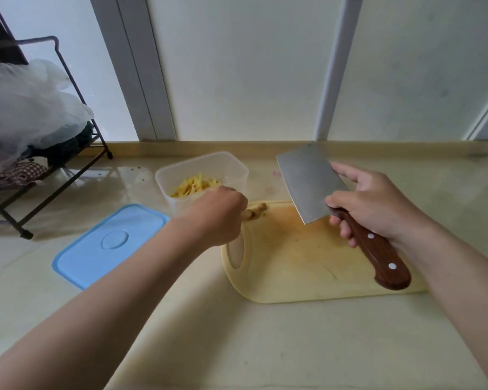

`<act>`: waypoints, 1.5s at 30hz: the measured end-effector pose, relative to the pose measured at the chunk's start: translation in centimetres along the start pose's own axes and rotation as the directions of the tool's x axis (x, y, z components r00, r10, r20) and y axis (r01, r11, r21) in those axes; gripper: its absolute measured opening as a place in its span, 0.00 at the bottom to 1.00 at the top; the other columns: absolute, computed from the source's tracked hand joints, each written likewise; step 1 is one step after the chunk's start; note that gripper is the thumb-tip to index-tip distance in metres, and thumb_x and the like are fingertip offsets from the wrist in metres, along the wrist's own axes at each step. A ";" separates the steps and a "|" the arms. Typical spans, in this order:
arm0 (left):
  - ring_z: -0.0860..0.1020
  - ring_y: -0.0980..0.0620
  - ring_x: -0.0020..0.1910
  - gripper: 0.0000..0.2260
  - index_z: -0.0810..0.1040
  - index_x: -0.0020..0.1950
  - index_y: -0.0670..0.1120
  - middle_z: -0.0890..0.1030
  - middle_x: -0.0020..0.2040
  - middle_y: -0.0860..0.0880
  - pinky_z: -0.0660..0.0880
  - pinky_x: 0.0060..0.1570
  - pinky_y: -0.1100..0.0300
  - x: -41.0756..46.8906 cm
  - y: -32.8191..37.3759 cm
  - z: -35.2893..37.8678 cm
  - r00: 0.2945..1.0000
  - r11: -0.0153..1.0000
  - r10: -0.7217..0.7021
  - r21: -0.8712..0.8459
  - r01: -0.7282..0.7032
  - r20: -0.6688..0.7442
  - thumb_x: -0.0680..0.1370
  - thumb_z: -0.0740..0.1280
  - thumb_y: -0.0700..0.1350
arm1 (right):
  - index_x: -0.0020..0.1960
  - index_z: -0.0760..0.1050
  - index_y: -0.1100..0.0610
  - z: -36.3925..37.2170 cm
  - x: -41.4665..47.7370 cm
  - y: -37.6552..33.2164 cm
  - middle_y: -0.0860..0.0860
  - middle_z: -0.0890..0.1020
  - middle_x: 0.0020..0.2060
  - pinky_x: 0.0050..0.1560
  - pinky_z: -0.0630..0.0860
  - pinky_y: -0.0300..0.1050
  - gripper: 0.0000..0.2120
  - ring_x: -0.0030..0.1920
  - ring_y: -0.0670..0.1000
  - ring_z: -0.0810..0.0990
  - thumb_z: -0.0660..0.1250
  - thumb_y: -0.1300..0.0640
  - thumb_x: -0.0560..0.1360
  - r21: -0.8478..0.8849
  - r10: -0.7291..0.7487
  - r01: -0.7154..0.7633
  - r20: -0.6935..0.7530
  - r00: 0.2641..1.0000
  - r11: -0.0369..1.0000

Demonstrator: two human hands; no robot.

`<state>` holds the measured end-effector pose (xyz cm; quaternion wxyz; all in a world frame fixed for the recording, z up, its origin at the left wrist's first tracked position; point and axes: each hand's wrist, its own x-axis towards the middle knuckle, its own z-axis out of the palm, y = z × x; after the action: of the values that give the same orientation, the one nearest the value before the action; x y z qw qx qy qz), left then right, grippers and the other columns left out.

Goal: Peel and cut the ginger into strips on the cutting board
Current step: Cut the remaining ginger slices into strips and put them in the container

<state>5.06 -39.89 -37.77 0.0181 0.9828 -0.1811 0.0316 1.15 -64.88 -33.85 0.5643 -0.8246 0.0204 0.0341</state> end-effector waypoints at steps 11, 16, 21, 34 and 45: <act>0.77 0.45 0.60 0.15 0.80 0.65 0.47 0.78 0.61 0.46 0.73 0.58 0.55 -2.2 5.2 1.1 0.983 0.954 0.170 -0.240 -0.183 -0.072 0.79 0.67 0.47 | 0.75 0.68 0.34 -4.0 -3.2 5.1 0.58 0.80 0.29 0.24 0.75 0.45 0.36 0.21 0.52 0.75 0.65 0.68 0.77 -0.075 0.119 -0.125 -0.078 0.990 0.989; 0.75 0.52 0.44 0.08 0.84 0.46 0.41 0.81 0.42 0.43 0.76 0.47 0.52 -2.1 9.5 2.9 0.928 0.858 0.353 -0.354 -0.373 -0.122 0.75 0.67 0.44 | 0.66 0.68 0.32 -5.4 -4.8 6.9 0.56 0.78 0.26 0.23 0.75 0.45 0.34 0.21 0.52 0.74 0.64 0.69 0.77 -0.046 0.135 -0.140 -0.092 0.986 0.989; 0.77 0.47 0.45 0.05 0.86 0.46 0.45 0.80 0.43 0.45 0.76 0.48 0.50 -1.4 11.3 3.2 0.908 0.838 0.396 -0.351 -0.417 -0.133 0.74 0.70 0.40 | 0.55 0.73 0.31 -5.6 -5.5 8.1 0.56 0.77 0.26 0.23 0.74 0.44 0.29 0.22 0.53 0.74 0.64 0.69 0.78 0.016 0.121 -0.120 -0.068 0.990 0.993; 0.68 0.46 0.41 0.11 0.75 0.52 0.42 0.73 0.46 0.45 0.73 0.51 0.48 -1.1 12.1 4.4 0.871 0.874 0.482 0.112 -0.472 -0.092 0.83 0.55 0.45 | 0.77 0.68 0.37 -5.5 -5.0 9.1 0.56 0.77 0.27 0.23 0.74 0.44 0.36 0.23 0.53 0.74 0.63 0.69 0.77 0.057 0.126 -0.122 -0.069 0.990 0.991; 0.72 0.46 0.51 0.06 0.70 0.51 0.46 0.72 0.50 0.48 0.70 0.54 0.55 -0.5 11.1 0.5 0.973 0.960 0.232 -0.165 -0.228 0.008 0.83 0.57 0.47 | 0.68 0.67 0.29 -5.6 -5.4 8.9 0.57 0.77 0.29 0.25 0.74 0.45 0.35 0.24 0.54 0.73 0.64 0.68 0.77 0.068 0.134 -0.130 -0.059 0.989 0.989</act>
<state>0.63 -50.05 -38.05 0.0922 0.9506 -0.2963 0.0049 -4.65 -73.37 -39.67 0.5860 -0.8036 0.0940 0.0444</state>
